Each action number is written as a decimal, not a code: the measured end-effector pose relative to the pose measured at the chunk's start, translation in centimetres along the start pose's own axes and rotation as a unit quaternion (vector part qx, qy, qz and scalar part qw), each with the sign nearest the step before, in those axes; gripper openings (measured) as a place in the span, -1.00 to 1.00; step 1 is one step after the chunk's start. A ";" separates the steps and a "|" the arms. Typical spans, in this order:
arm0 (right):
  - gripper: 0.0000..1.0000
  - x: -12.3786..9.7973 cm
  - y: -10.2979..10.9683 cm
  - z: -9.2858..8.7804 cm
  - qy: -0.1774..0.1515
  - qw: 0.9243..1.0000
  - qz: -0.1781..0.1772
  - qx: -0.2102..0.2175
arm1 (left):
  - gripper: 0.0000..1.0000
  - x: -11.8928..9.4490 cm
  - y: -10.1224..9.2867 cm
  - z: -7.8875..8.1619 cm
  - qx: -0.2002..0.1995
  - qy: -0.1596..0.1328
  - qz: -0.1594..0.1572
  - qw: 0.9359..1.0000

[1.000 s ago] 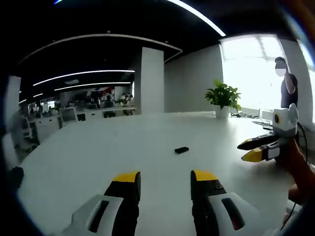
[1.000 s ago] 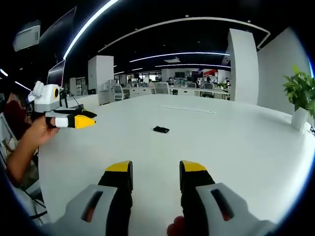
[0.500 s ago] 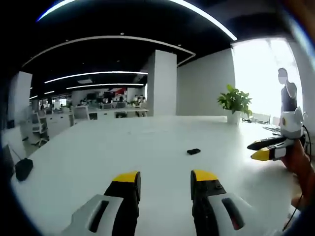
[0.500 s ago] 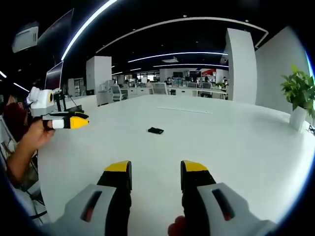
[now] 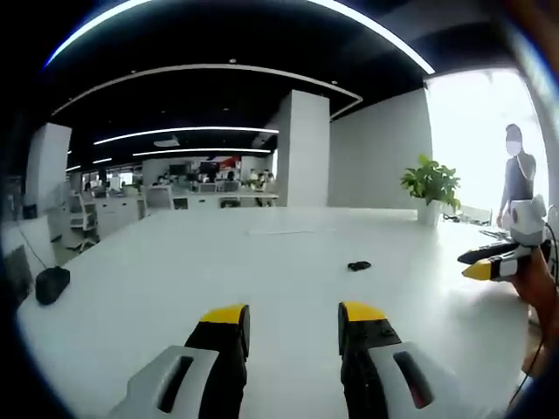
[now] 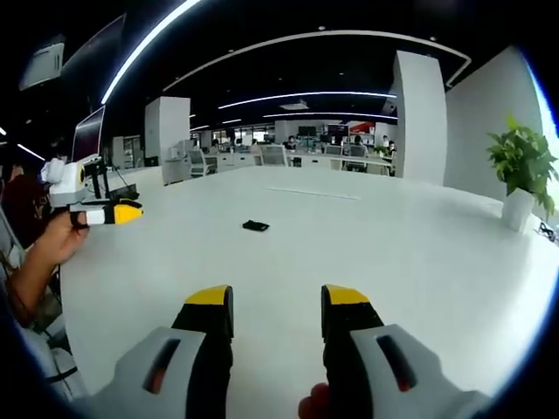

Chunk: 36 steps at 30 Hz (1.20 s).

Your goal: Snap the two parts of the plastic buckle together until the buckle closes and remains connected.

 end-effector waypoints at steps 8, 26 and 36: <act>-0.21 -0.2 -0.4 -0.3 -0.013 1.000 -0.009 0.014 | -0.19 0.1 0.1 -0.4 -0.003 -0.006 0.005 1.000; -0.21 -0.1 -0.3 -0.5 -0.011 1.000 -0.016 0.012 | -0.18 -0.2 0.0 -0.8 0.000 -0.003 -0.010 1.000; -0.21 -0.2 -0.4 -0.4 -0.013 1.000 -0.021 0.008 | -0.18 -0.2 0.0 -0.8 0.004 -0.002 -0.009 1.000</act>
Point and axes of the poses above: the point that each gripper's makers call its tool centre point, and the gripper's own axes: x roughly forward along the fingers, y roughly to its left, z roughly out of its top, the point moved 7 cm from there along -x, roughly backward along the fingers, and after that the axes turned 6 degrees about -z, right-handed, at the moved point
